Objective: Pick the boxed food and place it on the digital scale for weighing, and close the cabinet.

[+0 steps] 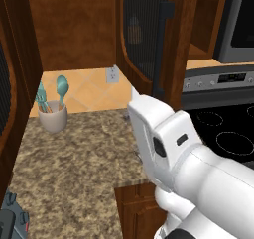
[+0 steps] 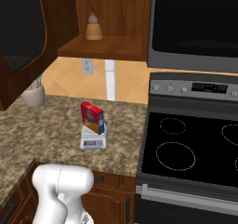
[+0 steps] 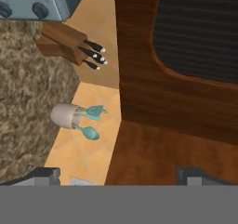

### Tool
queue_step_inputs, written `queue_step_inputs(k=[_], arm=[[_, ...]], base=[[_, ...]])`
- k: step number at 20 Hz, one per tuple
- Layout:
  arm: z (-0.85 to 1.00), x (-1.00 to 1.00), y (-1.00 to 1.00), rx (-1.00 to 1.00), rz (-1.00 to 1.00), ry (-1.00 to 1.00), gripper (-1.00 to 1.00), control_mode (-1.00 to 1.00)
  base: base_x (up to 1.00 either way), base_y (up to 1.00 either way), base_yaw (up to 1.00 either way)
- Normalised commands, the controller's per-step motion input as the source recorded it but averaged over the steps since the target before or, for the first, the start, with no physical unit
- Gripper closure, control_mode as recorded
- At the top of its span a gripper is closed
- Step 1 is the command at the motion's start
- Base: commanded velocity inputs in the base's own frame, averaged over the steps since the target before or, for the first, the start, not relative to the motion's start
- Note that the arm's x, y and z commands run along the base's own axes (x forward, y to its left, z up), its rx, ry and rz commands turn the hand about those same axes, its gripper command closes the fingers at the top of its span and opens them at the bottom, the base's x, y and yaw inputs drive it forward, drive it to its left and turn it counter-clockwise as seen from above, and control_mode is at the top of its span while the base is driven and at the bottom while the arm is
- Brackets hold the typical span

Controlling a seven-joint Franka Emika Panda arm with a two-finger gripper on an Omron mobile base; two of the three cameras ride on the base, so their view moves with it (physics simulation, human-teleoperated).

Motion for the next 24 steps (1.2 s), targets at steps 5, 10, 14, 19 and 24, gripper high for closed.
queue_step_inputs(k=[5,10,14,19,24], arm=[[-0.09,0.46,0.00,0.11,-0.13,-0.12,-1.00,-1.00],[-0.20,0.26,0.01,0.16,-0.25,-0.11,-1.00,-1.00],[-0.19,0.51,-0.08,0.23,-0.13,-0.05,-1.00,-1.00],[0.00,0.36,-0.44,0.20,-0.03,-0.01,-1.00,-1.00],[0.00,0.54,-0.30,0.09,-0.15,0.00,-1.00,-1.00]], base=[[0.00,0.00,0.00],[0.00,0.00,0.00],[0.00,0.00,0.00],[0.00,0.00,0.00],[0.00,0.00,0.00]])
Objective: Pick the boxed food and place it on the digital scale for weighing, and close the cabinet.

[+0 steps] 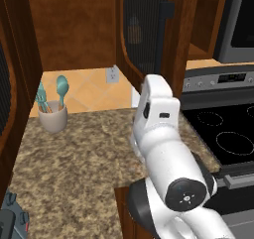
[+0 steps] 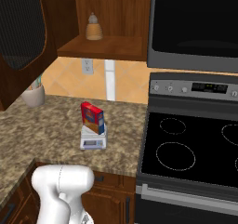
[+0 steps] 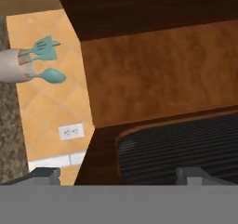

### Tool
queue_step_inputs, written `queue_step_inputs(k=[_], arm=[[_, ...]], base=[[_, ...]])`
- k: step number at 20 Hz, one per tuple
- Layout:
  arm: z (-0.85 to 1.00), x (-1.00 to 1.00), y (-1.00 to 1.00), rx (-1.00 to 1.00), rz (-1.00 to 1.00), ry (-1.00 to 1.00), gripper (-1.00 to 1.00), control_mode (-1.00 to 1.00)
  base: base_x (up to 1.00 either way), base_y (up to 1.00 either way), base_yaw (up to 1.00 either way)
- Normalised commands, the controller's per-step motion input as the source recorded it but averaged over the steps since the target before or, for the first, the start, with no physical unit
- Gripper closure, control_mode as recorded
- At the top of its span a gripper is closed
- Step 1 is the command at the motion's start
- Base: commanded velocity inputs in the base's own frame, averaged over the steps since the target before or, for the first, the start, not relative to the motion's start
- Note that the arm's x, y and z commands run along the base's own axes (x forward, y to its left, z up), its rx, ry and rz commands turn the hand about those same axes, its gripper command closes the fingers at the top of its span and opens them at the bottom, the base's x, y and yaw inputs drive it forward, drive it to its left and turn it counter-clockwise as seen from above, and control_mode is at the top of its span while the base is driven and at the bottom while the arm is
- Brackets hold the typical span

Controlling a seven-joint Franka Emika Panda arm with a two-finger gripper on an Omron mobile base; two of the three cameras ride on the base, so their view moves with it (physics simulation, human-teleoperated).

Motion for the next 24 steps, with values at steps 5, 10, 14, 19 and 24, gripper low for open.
queue_step_inputs(k=[5,10,14,19,24], arm=[[0.01,0.67,-0.40,0.06,-0.31,0.00,-1.00,-1.00],[0.24,0.29,-0.93,0.21,-0.28,-0.12,-1.00,-1.00],[0.24,0.53,-1.00,0.35,-0.17,-0.07,-1.00,-1.00],[0.00,0.96,-1.00,0.41,-0.07,-0.02,-1.00,-1.00],[0.00,0.84,-1.00,0.42,0.00,-0.03,-1.00,-1.00]], base=[[0.00,0.00,0.00],[0.00,0.00,0.00],[0.00,0.00,0.00],[0.00,0.00,0.00],[0.00,0.00,0.00]])
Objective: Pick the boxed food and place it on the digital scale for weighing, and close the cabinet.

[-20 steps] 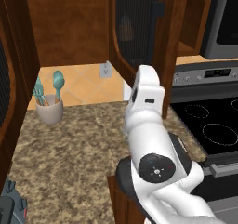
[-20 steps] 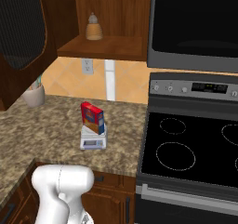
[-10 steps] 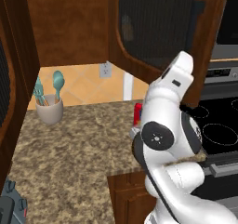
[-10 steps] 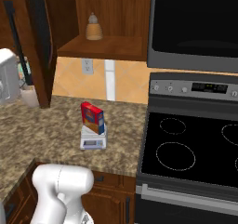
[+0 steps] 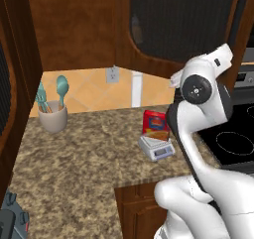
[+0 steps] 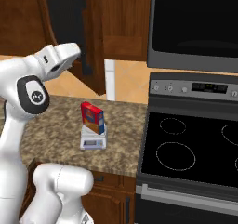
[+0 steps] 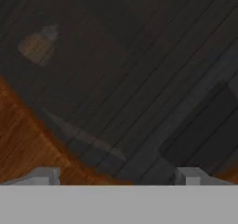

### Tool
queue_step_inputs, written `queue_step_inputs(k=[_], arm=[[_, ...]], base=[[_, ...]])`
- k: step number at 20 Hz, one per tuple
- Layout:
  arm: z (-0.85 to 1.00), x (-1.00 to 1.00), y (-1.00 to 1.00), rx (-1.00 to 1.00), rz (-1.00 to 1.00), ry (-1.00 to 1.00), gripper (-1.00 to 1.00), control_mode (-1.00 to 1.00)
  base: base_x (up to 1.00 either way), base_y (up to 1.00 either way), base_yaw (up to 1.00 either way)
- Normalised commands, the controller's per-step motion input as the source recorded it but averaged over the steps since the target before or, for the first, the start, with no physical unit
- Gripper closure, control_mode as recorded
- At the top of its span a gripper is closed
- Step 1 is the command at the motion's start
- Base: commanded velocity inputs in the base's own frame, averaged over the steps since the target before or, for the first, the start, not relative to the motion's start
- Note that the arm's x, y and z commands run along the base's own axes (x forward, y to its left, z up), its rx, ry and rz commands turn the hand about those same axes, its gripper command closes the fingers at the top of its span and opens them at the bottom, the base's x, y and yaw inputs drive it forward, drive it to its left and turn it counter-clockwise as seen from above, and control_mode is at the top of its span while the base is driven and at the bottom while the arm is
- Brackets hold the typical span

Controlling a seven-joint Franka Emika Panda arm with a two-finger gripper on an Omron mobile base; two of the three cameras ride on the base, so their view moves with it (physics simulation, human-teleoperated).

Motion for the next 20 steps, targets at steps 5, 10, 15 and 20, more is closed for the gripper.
queue_step_inputs(k=[5,10,15,20], arm=[[0.00,0.95,-0.59,0.33,0.04,-0.06,-1.00,-1.00],[-0.03,1.00,-0.21,0.22,0.01,-0.09,-1.00,-1.00],[-0.20,1.00,-0.09,0.19,0.03,-0.16,-1.00,-1.00],[-0.09,0.97,-0.07,0.17,0.02,-0.12,-1.00,-1.00]], base=[[0.00,0.00,0.00],[0.00,0.00,0.00],[0.00,0.00,0.00],[0.00,0.00,0.00]])
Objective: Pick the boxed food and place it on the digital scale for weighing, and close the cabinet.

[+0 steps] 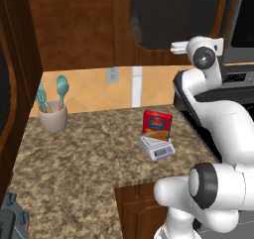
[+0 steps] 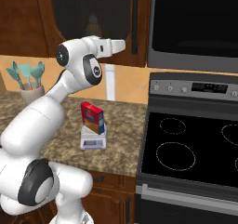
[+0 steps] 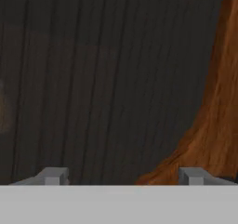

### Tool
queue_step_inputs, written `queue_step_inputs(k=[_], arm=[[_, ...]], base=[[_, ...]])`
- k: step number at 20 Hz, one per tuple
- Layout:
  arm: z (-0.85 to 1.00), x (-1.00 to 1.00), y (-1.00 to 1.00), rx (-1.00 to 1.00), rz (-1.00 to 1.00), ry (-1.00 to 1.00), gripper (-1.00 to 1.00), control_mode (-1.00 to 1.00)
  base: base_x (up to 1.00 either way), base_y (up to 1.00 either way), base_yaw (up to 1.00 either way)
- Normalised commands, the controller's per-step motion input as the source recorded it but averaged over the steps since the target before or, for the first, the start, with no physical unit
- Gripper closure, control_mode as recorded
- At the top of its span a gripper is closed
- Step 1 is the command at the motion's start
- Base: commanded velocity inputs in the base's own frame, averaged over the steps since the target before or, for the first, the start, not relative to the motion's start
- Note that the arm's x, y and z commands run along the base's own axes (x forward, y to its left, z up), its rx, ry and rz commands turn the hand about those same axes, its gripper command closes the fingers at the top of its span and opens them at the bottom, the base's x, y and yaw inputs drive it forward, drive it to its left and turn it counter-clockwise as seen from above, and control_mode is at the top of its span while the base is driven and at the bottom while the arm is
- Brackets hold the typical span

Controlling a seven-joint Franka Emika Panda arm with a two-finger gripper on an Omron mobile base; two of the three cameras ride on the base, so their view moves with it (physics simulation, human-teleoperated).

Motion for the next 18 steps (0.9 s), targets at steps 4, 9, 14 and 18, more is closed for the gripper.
queue_step_inputs(k=[4,9,14,18], arm=[[0.00,0.86,-0.07,0.13,0.00,-0.01,-1.00,-1.00],[0.00,0.78,-0.07,0.09,0.00,0.01,-1.00,-1.00],[0.00,0.38,-0.01,0.01,0.03,0.01,-1.00,-1.00],[-0.03,1.00,0.00,0.03,0.10,0.06,-1.00,-1.00]], base=[[0.00,0.00,0.00],[0.00,0.00,0.00],[0.00,0.00,0.00],[0.00,0.00,0.00]])
